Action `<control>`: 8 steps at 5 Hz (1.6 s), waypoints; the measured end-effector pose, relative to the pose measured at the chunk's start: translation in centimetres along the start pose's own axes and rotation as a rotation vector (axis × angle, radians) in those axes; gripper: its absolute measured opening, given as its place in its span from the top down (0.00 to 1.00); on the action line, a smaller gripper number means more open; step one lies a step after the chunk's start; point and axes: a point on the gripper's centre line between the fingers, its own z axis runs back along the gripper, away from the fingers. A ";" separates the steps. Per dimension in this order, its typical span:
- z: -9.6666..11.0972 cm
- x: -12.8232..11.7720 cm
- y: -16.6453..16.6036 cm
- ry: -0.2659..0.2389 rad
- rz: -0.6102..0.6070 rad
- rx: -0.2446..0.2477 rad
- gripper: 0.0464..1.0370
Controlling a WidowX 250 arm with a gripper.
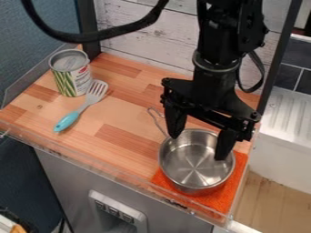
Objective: Moved the blue spatula on the top right side of the table
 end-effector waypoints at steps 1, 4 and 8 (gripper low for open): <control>-0.6 -0.3 0.0 0.025 0.001 0.002 0.04; -2.4 -2.7 10.8 0.027 0.187 -0.024 0.04; -6.1 -3.2 21.5 0.032 0.263 0.124 0.04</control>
